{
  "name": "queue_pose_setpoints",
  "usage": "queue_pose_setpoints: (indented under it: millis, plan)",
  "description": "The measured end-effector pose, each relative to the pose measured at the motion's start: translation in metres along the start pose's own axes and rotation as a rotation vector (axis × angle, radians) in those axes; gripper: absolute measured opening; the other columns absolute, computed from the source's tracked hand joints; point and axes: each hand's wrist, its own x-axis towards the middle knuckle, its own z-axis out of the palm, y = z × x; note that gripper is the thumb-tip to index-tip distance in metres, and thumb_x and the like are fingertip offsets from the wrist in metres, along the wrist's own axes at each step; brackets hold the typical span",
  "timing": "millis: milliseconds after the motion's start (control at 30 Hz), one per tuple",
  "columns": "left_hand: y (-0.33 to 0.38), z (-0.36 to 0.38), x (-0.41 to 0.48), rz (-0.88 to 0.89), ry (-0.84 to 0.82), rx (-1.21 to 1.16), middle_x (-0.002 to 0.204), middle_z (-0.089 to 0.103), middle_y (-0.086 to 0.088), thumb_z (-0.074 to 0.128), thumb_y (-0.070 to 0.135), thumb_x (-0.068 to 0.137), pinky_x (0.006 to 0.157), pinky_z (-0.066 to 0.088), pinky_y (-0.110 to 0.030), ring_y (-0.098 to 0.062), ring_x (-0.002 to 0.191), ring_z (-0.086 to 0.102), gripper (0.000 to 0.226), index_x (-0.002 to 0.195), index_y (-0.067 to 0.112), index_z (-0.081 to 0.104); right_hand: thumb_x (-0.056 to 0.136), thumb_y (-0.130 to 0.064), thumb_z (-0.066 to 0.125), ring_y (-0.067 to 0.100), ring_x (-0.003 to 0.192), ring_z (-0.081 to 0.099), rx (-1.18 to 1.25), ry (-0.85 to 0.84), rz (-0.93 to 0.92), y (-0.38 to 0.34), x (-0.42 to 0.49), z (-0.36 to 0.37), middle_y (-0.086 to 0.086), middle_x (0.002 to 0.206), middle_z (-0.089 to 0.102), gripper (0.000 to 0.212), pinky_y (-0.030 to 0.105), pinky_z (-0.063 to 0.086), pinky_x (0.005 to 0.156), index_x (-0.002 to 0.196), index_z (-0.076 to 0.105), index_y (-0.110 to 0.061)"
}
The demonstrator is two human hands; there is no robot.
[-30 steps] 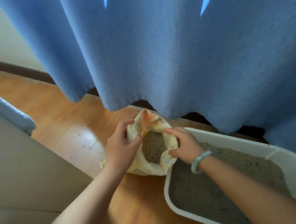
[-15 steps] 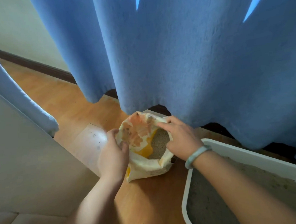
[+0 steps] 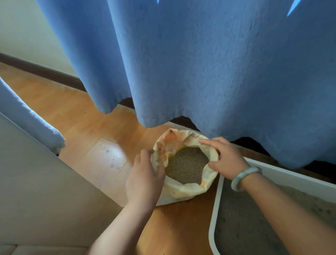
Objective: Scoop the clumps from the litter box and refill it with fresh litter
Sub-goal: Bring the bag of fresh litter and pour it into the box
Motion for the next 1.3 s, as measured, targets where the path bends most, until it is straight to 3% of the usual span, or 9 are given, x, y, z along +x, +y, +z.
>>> queue_pose_setpoints:
  millis: [200, 400, 533, 600, 733, 933, 1067, 1200, 1300]
  plan:
    - [-0.005, 0.01, -0.005, 0.077, -0.06, -0.148, 0.13, 0.046, 0.005, 0.07, 0.036, 0.078, 0.075, 0.04, -0.027, -0.015, 0.108, 0.052, 0.059, 0.129, 0.027, 0.043, 0.078, 0.0, 0.067, 0.007, 0.109, 0.044, 0.212, -0.053, 0.046, 0.01, -0.006, 0.0, -0.01, 0.123, 0.039, 0.064, 0.011, 0.038, 0.08, 0.121, 0.05, -0.045]
    - [-0.013, 0.009, -0.01, 0.056, -0.092, -0.254, 0.128, 0.045, 0.006, 0.075, 0.034, 0.075, 0.085, 0.051, -0.039, -0.013, 0.106, 0.053, 0.063, 0.129, 0.03, 0.043, 0.081, -0.003, 0.066, 0.007, 0.118, 0.038, 0.21, -0.082, 0.034, 0.01, -0.011, 0.003, -0.008, 0.129, 0.036, 0.061, 0.021, 0.035, 0.096, 0.125, 0.049, -0.042]
    - [-0.01, 0.012, -0.011, 0.084, -0.049, -0.2, 0.131, 0.041, 0.001, 0.075, 0.032, 0.075, 0.091, 0.043, -0.029, -0.015, 0.116, 0.047, 0.069, 0.134, 0.023, 0.042, 0.084, -0.013, 0.066, 0.005, 0.117, 0.038, 0.195, -0.077, 0.021, 0.008, -0.013, 0.002, -0.009, 0.131, 0.036, 0.049, 0.026, 0.035, 0.103, 0.124, 0.052, -0.038]
    - [-0.007, 0.013, -0.013, 0.102, -0.029, -0.158, 0.135, 0.038, -0.001, 0.075, 0.033, 0.075, 0.096, 0.034, -0.024, -0.016, 0.123, 0.04, 0.07, 0.135, 0.019, 0.042, 0.085, -0.016, 0.066, 0.005, 0.115, 0.04, 0.21, -0.068, 0.015, 0.009, -0.016, -0.001, -0.011, 0.129, 0.038, 0.043, 0.023, 0.037, 0.1, 0.121, 0.055, -0.037]
    - [0.006, 0.015, -0.017, 0.158, 0.022, -0.055, 0.137, 0.039, -0.005, 0.074, 0.037, 0.075, 0.105, 0.029, -0.036, -0.023, 0.128, 0.032, 0.063, 0.13, 0.019, 0.049, 0.087, -0.02, 0.063, -0.002, 0.103, 0.049, 0.24, -0.063, 0.045, 0.011, -0.026, -0.016, -0.012, 0.124, 0.046, 0.036, 0.012, 0.042, 0.078, 0.12, 0.056, -0.034]
    - [0.033, 0.02, -0.029, 0.276, 0.04, 0.026, 0.125, 0.054, 0.0, 0.063, 0.048, 0.079, 0.1, 0.033, -0.047, -0.025, 0.123, 0.043, 0.042, 0.114, 0.024, 0.061, 0.088, -0.021, 0.062, 0.01, 0.098, 0.06, 0.323, -0.014, 0.138, 0.03, -0.055, -0.052, -0.012, 0.111, 0.06, 0.024, 0.022, 0.049, 0.07, 0.1, 0.059, -0.042]
    - [0.06, 0.023, -0.043, 0.365, -0.118, -0.062, 0.108, 0.062, 0.013, 0.061, 0.04, 0.086, 0.104, 0.031, -0.04, -0.012, 0.111, 0.053, 0.023, 0.107, 0.03, 0.06, 0.086, -0.019, 0.064, 0.015, 0.095, 0.062, 0.32, 0.045, 0.168, 0.043, -0.083, -0.075, -0.01, 0.104, 0.063, 0.024, 0.031, 0.052, 0.081, 0.094, 0.06, -0.042]
    - [0.088, 0.033, -0.058, 0.396, -0.283, -0.198, 0.092, 0.06, 0.019, 0.063, 0.035, 0.086, 0.084, 0.049, -0.033, -0.002, 0.091, 0.058, 0.015, 0.099, 0.035, 0.055, 0.085, -0.019, 0.065, 0.013, 0.092, 0.061, 0.305, 0.121, 0.214, 0.058, -0.118, -0.1, -0.011, 0.1, 0.064, 0.024, 0.027, 0.051, 0.08, 0.092, 0.06, -0.042]
    - [0.107, 0.044, -0.072, 0.411, -0.392, -0.143, 0.096, 0.06, 0.016, 0.061, 0.036, 0.087, 0.076, 0.052, -0.03, 0.0, 0.086, 0.057, 0.019, 0.105, 0.03, 0.059, 0.086, -0.018, 0.064, 0.01, 0.088, 0.06, 0.276, 0.159, 0.273, 0.074, -0.15, -0.113, -0.011, 0.099, 0.063, 0.02, 0.022, 0.048, 0.072, 0.099, 0.062, -0.034]
